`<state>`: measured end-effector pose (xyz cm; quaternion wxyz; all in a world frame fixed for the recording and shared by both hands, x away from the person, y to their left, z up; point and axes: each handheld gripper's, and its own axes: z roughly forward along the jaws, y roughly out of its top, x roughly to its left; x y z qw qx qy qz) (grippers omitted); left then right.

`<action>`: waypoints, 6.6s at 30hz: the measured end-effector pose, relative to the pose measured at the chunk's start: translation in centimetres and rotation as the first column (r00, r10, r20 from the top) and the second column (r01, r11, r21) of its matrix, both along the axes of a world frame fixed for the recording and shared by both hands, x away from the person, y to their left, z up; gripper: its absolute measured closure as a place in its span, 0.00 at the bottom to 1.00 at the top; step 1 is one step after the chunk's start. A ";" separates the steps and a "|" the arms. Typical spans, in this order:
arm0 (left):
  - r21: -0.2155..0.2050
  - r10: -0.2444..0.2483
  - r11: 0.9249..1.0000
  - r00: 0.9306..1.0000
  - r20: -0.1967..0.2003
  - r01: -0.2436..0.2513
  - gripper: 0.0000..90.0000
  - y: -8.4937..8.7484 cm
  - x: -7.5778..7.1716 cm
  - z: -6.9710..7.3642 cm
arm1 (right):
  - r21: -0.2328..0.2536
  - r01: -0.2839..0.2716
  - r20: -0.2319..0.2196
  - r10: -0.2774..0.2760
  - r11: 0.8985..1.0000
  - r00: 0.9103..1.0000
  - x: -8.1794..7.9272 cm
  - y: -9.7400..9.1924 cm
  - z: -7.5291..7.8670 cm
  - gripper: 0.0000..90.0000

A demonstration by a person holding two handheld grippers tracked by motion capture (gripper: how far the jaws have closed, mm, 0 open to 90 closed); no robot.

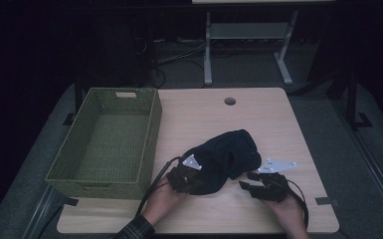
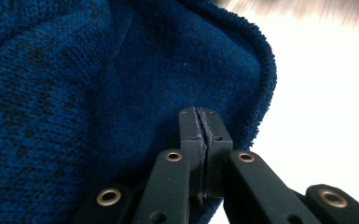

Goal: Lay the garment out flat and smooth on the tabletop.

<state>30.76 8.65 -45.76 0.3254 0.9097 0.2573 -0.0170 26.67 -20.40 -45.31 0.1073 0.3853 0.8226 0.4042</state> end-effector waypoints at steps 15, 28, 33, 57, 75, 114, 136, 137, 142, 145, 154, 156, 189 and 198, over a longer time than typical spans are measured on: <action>-0.002 -0.003 1.000 1.000 -0.009 0.003 0.99 0.0 0.2 0.0 | -0.084 0.077 0.047 -0.073 0.993 0.996 1.9 3.4 -0.6 0.53; -0.003 -0.006 1.000 1.000 -0.014 0.006 0.99 0.1 0.2 0.0 | -0.114 0.091 0.079 -0.082 0.989 0.993 3.1 3.3 -0.2 0.91; -0.004 -0.006 1.000 1.000 -0.013 0.006 0.99 0.1 0.3 0.0 | -0.084 0.083 0.071 -0.077 0.993 0.994 3.3 2.7 1.2 0.92; -0.006 -0.006 1.000 0.999 -0.051 0.006 1.00 0.0 0.7 0.0 | -0.037 0.059 0.057 -0.057 0.998 0.997 7.4 0.9 7.5 0.92; -0.001 -0.019 1.000 0.998 -0.057 0.019 1.00 0.0 1.0 0.1 | -0.023 0.126 0.051 -0.125 0.992 0.991 12.6 0.7 9.7 0.92; -0.077 0.074 0.995 0.993 0.089 -0.067 0.89 1.2 1.0 4.7 | 0.047 -0.025 0.015 0.024 0.999 1.000 7.1 0.1 7.2 1.00; 0.027 0.107 0.994 0.991 0.075 -0.110 0.92 0.7 2.2 2.5 | -0.070 -0.146 -0.176 0.132 0.987 0.976 2.6 3.0 -0.4 1.00; 0.027 0.107 0.994 0.991 0.075 -0.110 0.91 0.7 2.2 2.5 | -0.070 -0.146 -0.176 0.132 0.987 0.976 2.6 3.0 -0.4 1.00; 0.004 0.087 0.996 0.993 0.084 -0.087 0.91 0.5 1.8 3.1 | -0.104 -0.119 -0.176 0.100 0.987 0.979 1.9 1.3 -0.5 1.00; -0.010 0.088 0.996 0.992 0.089 -0.088 0.91 0.5 1.8 3.3 | -0.102 -0.091 -0.183 0.071 0.991 0.981 1.5 -0.1 -0.5 1.00; 0.023 0.085 0.996 0.994 0.074 -0.086 0.91 -0.6 2.9 1.8 | -0.125 -0.047 -0.180 0.024 0.991 0.983 0.7 -2.3 -0.4 1.00; 0.062 0.060 0.996 0.996 0.066 -0.064 0.91 -1.3 3.2 1.0 | -0.112 -0.054 -0.153 0.037 0.992 0.987 0.4 -2.6 0.2 1.00; 0.047 -0.038 0.998 0.999 -0.016 0.039 0.95 -0.7 -0.8 0.9 | -0.149 -0.028 -0.142 0.007 0.988 0.990 0.9 -2.5 -0.3 1.00; -0.040 0.042 0.998 0.997 0.065 -0.039 0.96 -1.1 2.2 3.1 | -0.093 0.032 -0.057 -0.037 0.995 0.998 3.1 -3.5 2.1 1.00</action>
